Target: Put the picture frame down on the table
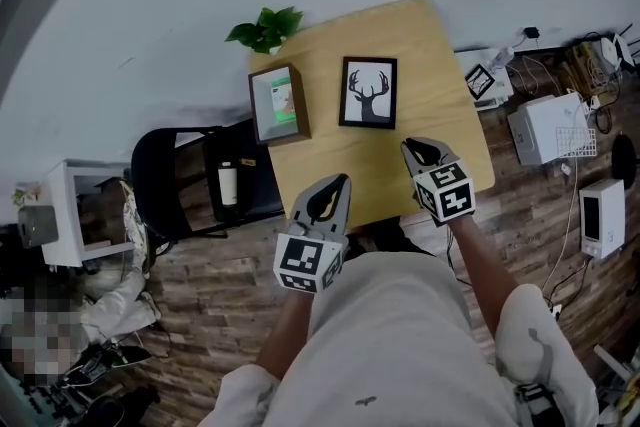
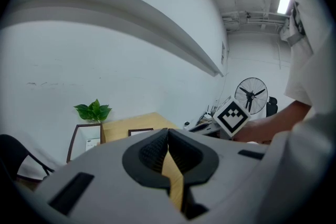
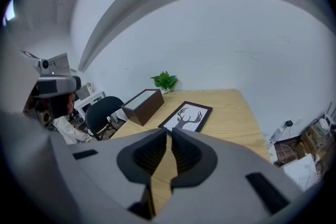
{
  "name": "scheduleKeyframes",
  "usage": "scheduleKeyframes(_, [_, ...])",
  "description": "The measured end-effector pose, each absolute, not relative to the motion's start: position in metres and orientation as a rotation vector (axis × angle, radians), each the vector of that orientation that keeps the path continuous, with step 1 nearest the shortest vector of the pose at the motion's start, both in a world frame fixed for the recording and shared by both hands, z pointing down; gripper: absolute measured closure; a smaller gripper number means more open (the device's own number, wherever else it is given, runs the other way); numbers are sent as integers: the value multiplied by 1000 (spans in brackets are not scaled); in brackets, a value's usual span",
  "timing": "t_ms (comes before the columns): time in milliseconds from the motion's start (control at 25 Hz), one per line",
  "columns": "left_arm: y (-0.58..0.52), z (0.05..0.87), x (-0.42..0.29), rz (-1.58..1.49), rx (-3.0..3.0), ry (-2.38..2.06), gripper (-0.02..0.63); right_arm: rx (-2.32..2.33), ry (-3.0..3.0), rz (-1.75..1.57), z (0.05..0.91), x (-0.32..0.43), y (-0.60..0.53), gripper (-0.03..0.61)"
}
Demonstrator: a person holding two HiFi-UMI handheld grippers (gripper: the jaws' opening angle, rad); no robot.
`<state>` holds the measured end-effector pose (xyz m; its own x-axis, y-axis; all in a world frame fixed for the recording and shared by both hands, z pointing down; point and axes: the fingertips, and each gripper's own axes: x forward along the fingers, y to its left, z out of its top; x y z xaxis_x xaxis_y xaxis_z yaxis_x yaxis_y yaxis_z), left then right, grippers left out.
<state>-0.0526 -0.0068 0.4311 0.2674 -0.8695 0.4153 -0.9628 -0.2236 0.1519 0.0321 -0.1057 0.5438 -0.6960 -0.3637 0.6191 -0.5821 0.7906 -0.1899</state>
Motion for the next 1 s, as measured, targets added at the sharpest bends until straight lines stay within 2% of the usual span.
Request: scheduleKeyframes(1000, [89, 410, -80, 300, 2334, -1496, 607, 1001, -2506, 444, 434, 24, 25, 573])
